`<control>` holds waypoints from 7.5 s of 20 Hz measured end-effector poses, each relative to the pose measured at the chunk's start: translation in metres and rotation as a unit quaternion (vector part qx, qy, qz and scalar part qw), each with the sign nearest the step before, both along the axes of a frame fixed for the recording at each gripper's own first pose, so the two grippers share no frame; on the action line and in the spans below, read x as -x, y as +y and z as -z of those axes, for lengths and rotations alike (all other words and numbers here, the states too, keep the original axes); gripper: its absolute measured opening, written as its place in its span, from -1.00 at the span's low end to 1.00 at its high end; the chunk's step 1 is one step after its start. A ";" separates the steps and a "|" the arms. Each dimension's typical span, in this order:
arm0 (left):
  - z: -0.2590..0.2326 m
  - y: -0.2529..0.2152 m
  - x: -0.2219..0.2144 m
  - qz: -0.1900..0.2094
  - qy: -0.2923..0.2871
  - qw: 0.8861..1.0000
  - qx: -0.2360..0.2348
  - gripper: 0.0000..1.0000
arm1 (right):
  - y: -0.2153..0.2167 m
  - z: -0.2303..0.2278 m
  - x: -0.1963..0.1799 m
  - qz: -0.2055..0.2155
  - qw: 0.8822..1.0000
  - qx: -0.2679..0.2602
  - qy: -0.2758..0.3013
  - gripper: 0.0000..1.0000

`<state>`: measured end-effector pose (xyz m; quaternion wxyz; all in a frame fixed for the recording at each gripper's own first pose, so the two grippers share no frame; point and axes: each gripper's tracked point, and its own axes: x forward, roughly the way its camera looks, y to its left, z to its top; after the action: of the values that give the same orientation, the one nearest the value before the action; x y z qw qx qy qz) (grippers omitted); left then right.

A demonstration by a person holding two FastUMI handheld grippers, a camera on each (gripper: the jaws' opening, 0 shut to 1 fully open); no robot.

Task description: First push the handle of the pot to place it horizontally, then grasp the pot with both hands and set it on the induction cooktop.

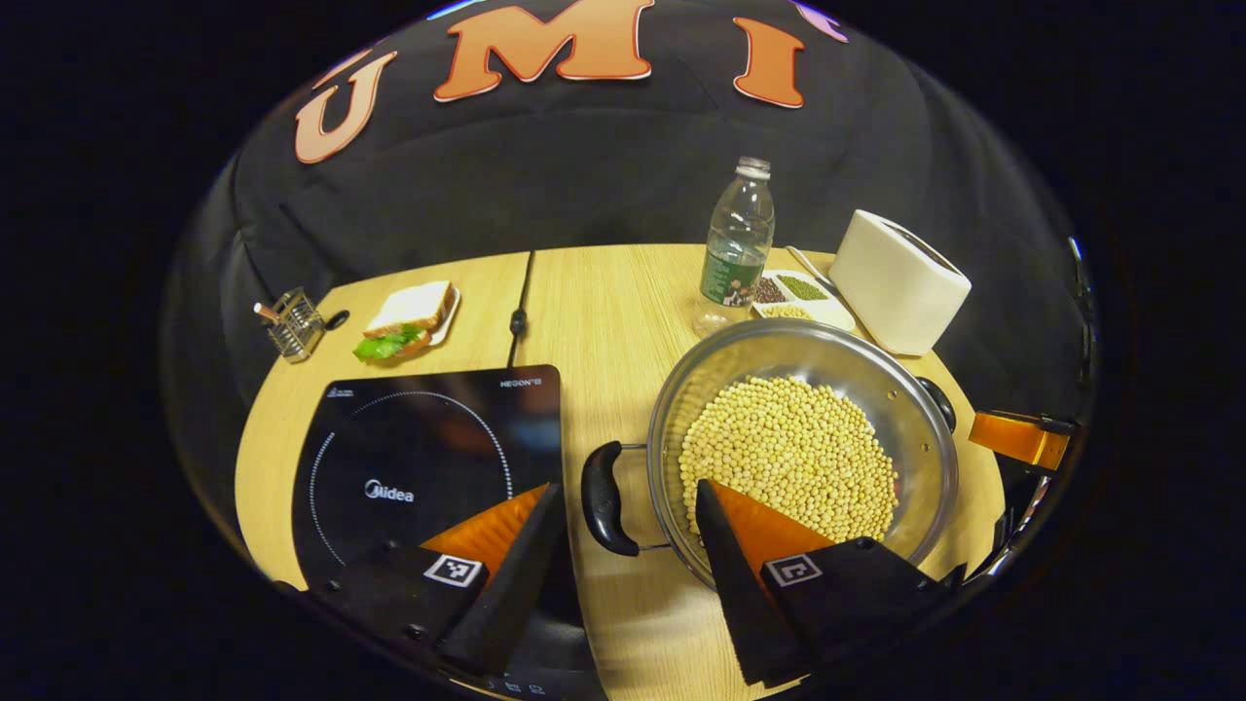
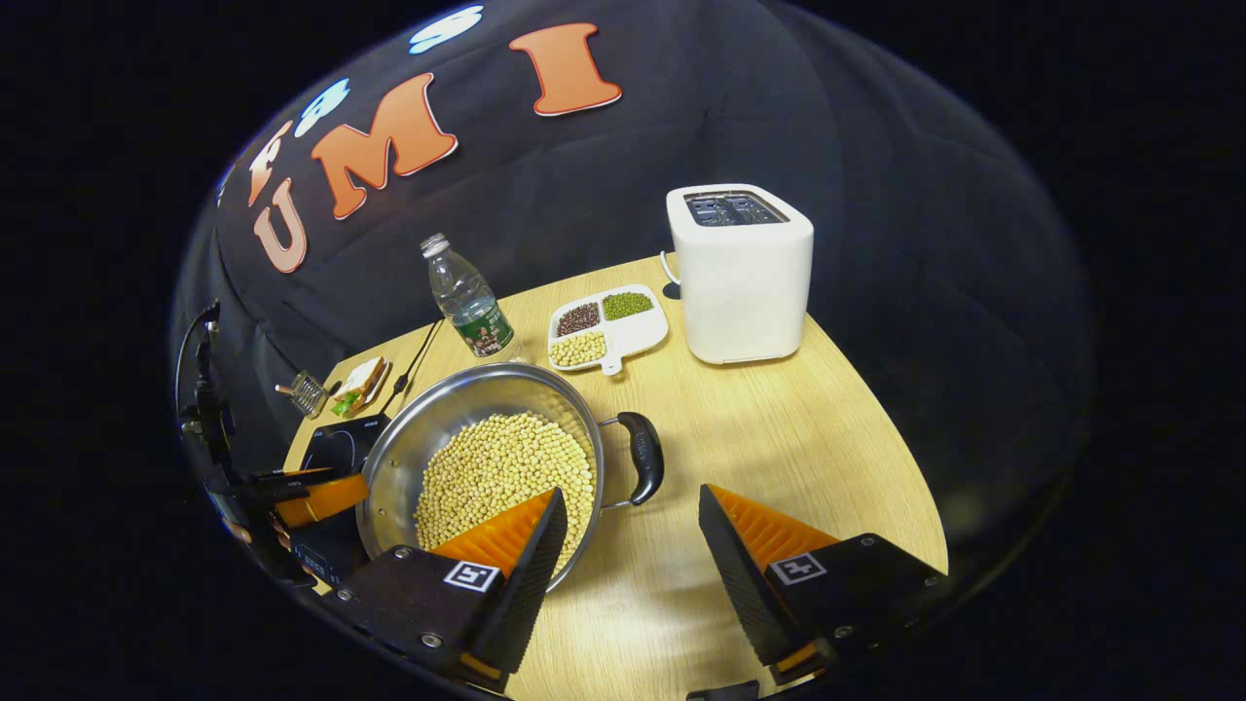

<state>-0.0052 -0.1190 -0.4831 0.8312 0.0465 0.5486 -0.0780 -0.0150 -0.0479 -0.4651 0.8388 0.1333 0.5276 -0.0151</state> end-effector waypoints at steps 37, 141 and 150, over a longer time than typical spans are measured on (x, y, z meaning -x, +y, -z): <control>0.083 -0.036 -0.060 -0.004 -0.082 0.997 0.016 0.65 | -0.006 0.098 -0.026 -0.008 0.997 0.062 0.049 0.34; -0.158 0.277 -0.030 -0.127 -0.257 0.948 -0.141 0.92 | 0.241 -0.131 -0.082 -0.120 0.964 0.072 -0.227 0.66; -0.290 0.236 -0.038 -0.135 -0.377 0.903 -0.155 0.89 | 0.103 -0.270 -0.071 -0.044 0.912 0.116 -0.390 0.69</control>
<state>0.0328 0.1174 -0.1928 0.9609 0.1261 0.2001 0.1439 0.0564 0.0552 -0.1948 0.9874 0.0069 0.1578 0.0136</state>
